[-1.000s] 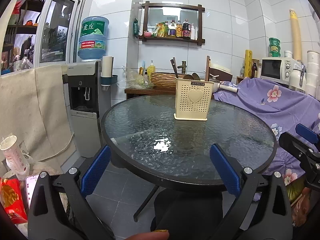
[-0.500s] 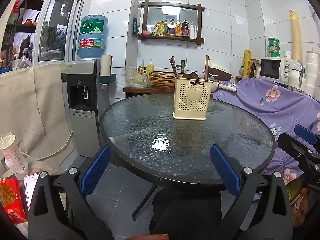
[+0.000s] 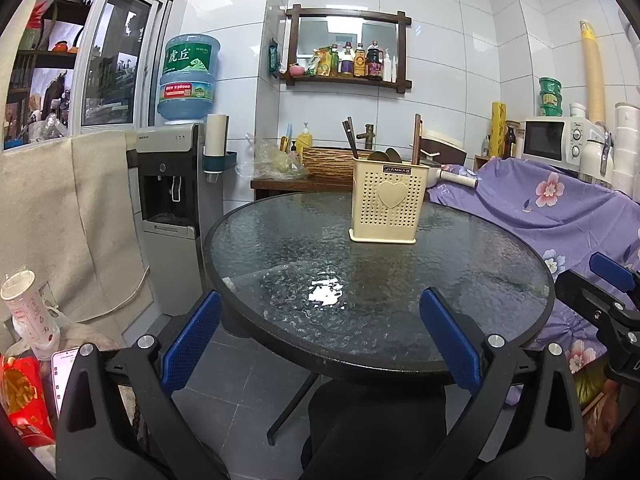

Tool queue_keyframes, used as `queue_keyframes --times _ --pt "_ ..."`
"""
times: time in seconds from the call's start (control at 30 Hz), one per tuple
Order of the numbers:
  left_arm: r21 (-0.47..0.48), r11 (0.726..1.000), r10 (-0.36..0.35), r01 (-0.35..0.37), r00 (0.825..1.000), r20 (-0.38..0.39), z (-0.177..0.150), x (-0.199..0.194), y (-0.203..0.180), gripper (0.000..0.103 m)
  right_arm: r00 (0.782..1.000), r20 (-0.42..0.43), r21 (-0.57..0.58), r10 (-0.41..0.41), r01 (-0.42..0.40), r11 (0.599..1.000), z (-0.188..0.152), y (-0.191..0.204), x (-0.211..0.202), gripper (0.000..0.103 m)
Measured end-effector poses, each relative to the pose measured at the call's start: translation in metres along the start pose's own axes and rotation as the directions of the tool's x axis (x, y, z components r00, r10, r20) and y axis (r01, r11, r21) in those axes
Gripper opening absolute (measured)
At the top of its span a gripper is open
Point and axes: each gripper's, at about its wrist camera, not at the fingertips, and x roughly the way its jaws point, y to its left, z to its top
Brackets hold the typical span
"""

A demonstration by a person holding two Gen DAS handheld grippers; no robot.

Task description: Organize utensils

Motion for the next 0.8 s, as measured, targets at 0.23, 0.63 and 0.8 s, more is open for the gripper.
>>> queue_keyframes --times 0.23,0.63,0.8 --pt "-0.009 1.000 -0.001 0.001 1.000 -0.022 0.0000 0.0025 0.0019 0.097 1.000 -0.004 0.003 0.003 -0.003 1.000 -0.0011 0.0022 0.0001 0.097" --pt "-0.002 1.000 0.005 -0.005 1.000 -0.018 0.0008 0.0009 0.0032 0.097 1.000 -0.012 0.002 0.005 -0.005 1.000 -0.0049 0.0054 0.0010 0.097" --pt "0.000 1.000 0.005 -0.005 1.000 -0.018 0.0014 0.0008 0.0030 0.097 1.000 -0.012 0.004 0.005 -0.005 1.000 -0.0046 0.0054 0.0011 0.097"
